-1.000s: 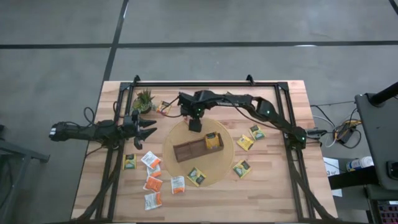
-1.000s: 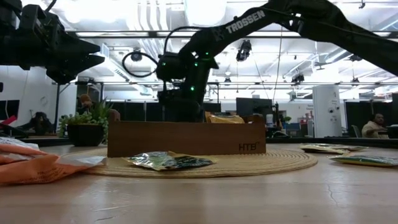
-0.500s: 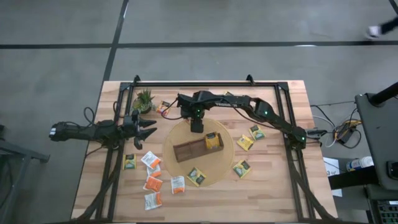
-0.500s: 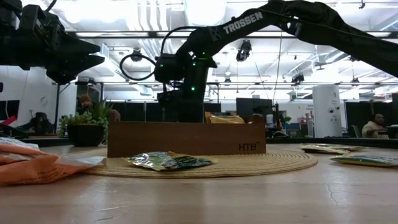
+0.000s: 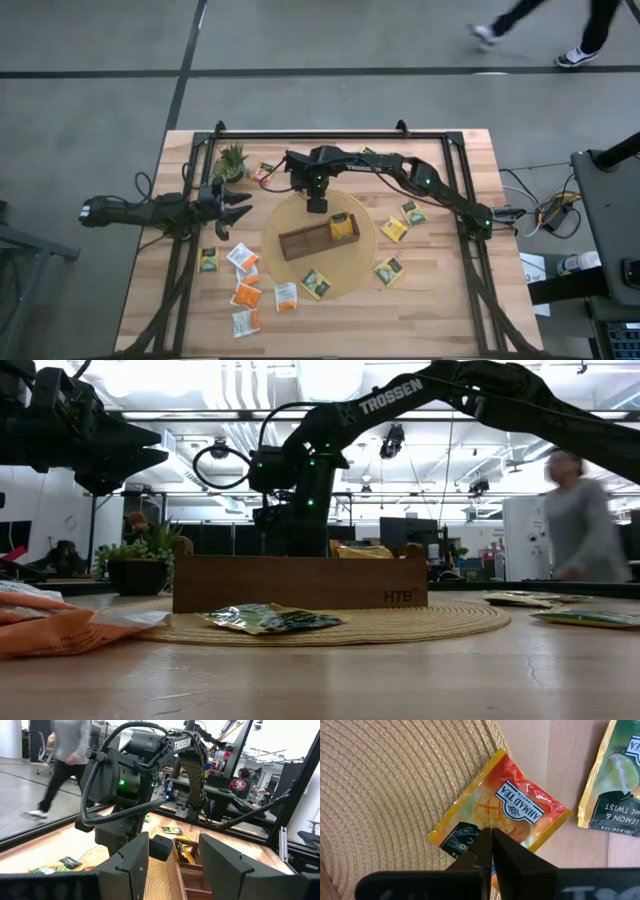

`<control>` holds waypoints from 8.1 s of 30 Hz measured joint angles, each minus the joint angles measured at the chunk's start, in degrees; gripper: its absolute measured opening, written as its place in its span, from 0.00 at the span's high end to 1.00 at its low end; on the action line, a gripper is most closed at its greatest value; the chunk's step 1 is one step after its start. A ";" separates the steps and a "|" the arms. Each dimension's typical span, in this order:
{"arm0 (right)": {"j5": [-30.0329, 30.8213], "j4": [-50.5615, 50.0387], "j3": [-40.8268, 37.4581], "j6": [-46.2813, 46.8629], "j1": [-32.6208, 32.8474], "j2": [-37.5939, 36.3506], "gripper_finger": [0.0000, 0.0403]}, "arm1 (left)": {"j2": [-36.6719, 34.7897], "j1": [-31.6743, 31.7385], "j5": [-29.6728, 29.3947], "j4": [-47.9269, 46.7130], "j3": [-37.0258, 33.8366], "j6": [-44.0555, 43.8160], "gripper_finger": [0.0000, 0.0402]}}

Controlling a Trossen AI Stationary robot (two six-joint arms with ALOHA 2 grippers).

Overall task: Pick & Place Tea
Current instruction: Put the orange tea bag into the right section of the wooden organizer

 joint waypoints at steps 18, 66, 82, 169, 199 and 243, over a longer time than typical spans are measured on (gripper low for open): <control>0.04 -5.45 8.26 -5.61 1.90 -0.25 0.92 | -0.02 -0.01 0.02 -0.01 0.00 0.00 0.58; 9.23 -5.28 8.67 -3.83 3.53 -2.16 0.98 | 0.00 0.00 -0.01 0.07 0.00 0.00 0.58; 23.91 -3.75 0.79 -1.97 16.12 -7.82 0.98 | 0.01 0.01 0.02 0.02 0.00 0.02 0.58; 39.02 57.22 -71.08 9.56 29.78 -45.17 0.52 | 0.01 0.00 -0.01 -0.02 0.00 0.00 0.58; 37.30 64.25 -72.66 2.65 32.39 -41.88 0.72 | 0.01 0.01 -0.01 -0.02 0.00 0.00 0.58; 37.66 49.55 -72.04 13.15 33.02 -51.71 0.87 | 0.05 0.00 0.00 -0.02 0.00 0.00 0.58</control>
